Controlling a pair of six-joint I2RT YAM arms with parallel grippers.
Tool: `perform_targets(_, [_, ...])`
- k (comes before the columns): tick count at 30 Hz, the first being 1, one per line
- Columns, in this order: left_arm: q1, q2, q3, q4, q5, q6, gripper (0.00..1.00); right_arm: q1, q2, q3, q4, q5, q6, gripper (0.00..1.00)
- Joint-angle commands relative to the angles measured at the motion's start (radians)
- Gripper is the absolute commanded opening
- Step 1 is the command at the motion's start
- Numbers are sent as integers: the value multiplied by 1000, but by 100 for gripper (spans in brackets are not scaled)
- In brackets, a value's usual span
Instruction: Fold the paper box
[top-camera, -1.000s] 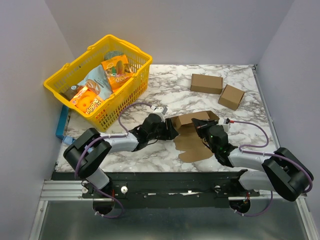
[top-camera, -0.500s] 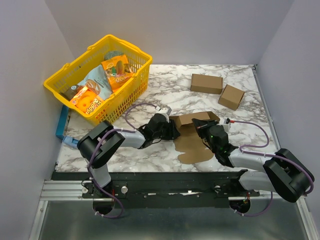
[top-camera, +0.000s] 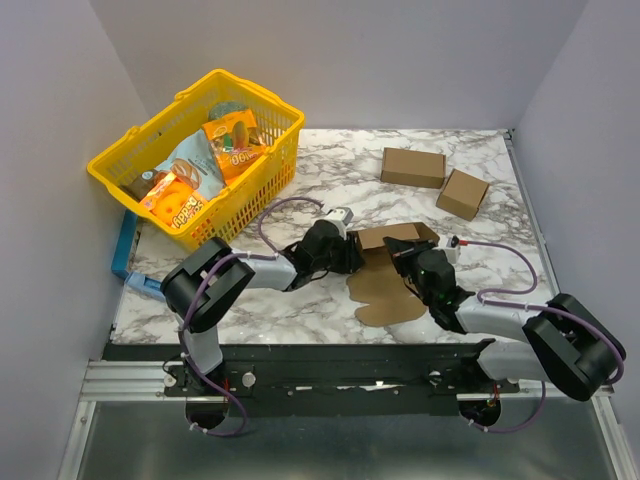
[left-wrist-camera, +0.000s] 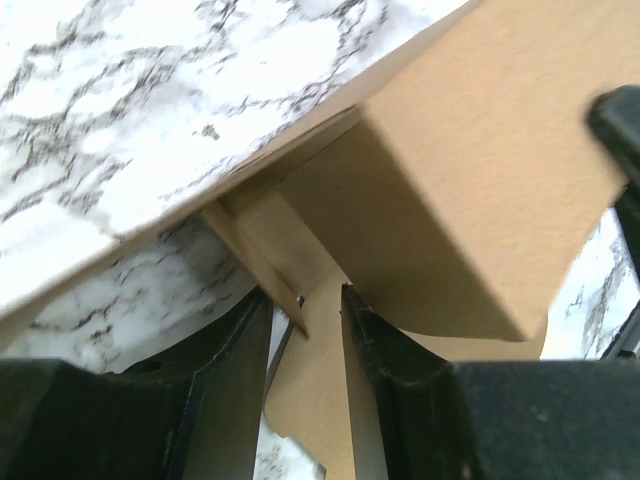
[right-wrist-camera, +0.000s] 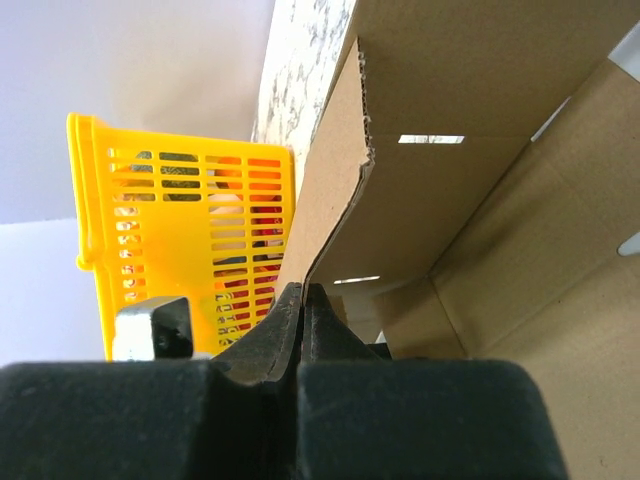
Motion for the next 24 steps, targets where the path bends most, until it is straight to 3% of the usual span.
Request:
perform_targets(1, [-12, 13, 50, 17, 33, 89, 41, 7, 38, -2, -42, -1, -41, 5])
perform_targets(11, [-12, 57, 56, 101, 168, 192, 41, 7, 53, 5, -65, -13, -41, 4])
perform_targets(16, [-9, 39, 42, 85, 153, 218, 41, 7, 53, 1, -57, -9, -32, 4])
perform_targets(19, [-3, -24, 4, 71, 116, 232, 46, 7, 30, -5, -59, 7, -35, 4])
perform_targets(24, [1, -176, -100, 8, 59, 285, 72, 7, -14, -5, -103, 42, -42, 4])
